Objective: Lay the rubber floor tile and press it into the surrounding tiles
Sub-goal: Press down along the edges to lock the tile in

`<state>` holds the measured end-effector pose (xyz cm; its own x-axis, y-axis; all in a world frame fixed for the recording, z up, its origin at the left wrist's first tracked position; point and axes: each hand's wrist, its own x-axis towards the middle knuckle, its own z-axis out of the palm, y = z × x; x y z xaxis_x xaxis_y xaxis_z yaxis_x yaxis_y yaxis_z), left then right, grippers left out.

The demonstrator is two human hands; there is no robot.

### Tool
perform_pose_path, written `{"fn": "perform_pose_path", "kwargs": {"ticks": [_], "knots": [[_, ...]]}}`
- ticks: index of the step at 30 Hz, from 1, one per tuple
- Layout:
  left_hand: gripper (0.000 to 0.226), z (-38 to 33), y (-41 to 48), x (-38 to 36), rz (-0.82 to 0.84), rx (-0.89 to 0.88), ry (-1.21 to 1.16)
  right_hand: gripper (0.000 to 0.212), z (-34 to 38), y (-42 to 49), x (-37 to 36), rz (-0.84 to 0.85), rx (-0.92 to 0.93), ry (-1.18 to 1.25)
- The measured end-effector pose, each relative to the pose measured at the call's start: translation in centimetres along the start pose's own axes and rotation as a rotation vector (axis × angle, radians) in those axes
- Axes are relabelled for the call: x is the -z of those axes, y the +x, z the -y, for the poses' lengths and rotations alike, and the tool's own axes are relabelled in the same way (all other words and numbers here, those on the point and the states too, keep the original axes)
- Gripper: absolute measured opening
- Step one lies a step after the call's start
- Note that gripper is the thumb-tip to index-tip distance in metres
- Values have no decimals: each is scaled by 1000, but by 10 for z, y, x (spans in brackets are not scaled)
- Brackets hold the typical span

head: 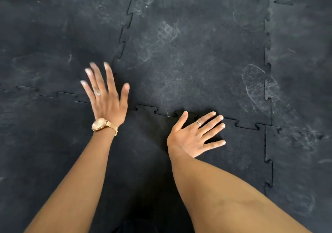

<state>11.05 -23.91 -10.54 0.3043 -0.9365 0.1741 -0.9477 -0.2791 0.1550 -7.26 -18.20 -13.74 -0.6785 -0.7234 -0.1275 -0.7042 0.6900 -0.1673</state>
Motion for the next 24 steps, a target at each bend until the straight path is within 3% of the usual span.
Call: {"fn": "perform_pose_path", "kwargs": {"ticks": [3, 8, 13, 17, 19, 21, 24], "knots": [[80, 12, -6, -26, 250, 33, 101, 80, 1, -1, 1, 6, 11, 2], [80, 8, -6, -10, 236, -13, 24, 80, 0, -1, 1, -31, 7, 13], [77, -7, -45, 25, -43, -1, 40, 80, 1, 1, -2, -18, 2, -5], [92, 2, -75, -8, 231, 131, 126, 80, 3, 1, -2, -40, 0, -8], [92, 4, -74, -10, 240, 145, 130, 79, 2, 2, 2, 7, 22, -14], [92, 4, -71, -7, 235, 133, 110, 78, -6, -12, 6, 36, 141, -26], [91, 5, -73, -8, 238, 151, 96, 73, -28, -71, 7, 100, 544, -36]]}}
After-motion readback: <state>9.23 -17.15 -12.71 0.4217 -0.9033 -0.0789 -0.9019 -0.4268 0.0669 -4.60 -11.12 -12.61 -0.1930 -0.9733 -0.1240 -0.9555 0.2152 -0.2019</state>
